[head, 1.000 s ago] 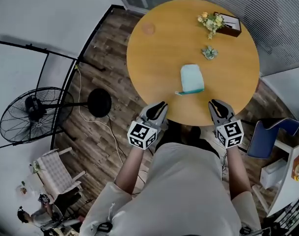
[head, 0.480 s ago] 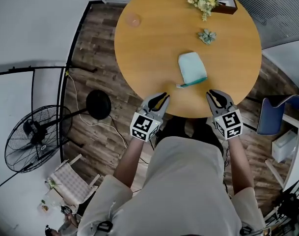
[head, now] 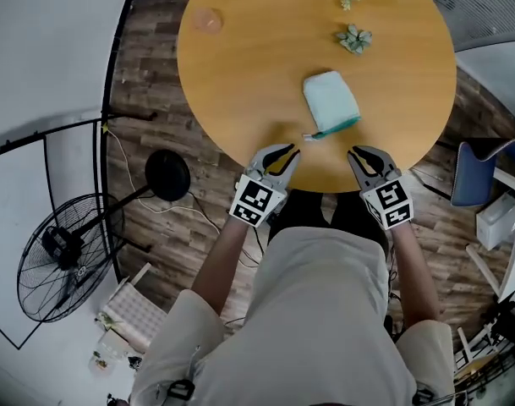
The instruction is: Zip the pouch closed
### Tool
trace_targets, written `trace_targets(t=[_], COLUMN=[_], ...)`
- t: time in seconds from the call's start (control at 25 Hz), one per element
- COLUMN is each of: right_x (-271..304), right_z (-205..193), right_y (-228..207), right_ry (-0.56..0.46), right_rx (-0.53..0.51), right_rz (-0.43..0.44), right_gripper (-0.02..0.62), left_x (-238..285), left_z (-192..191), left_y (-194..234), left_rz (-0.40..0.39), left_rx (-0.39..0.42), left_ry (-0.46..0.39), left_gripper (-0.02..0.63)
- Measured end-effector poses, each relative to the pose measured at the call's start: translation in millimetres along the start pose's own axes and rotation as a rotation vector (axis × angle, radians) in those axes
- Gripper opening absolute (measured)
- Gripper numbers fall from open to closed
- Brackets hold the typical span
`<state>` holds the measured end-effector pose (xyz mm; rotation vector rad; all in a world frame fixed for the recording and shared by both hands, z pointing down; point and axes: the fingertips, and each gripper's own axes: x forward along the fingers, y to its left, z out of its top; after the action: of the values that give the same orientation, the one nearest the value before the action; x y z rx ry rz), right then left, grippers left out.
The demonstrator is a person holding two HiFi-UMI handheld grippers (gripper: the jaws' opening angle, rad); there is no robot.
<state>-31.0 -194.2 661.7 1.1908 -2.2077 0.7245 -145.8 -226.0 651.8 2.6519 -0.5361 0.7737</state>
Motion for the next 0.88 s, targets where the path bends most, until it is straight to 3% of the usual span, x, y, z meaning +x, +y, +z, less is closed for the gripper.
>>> trace_targets(t=[0.2,0.52,0.88], right_x=[22.7,64.2,98.9], right_z=[-15.8,-47.9,-74.5], right_y=[2.2,-0.2,2.1], right_ry=[0.024,0.075,0.112], right_rx=[0.022,0.061,0.105], right_rz=[0.037,0.117,0.171], right_gripper=[0.040,0.040,0.041], left_x=[24.4,63.7,98.5], left_z=[-22.0,-53.8,-97.7], left_y=[4.1,12.5,9.4], left_rz=[-0.051,-0.102,-0.185], left_rx=[0.057,0.084,0.209], left_ry=[0.070,0.186,0.330], left_gripper=[0.054,0.054,0.066])
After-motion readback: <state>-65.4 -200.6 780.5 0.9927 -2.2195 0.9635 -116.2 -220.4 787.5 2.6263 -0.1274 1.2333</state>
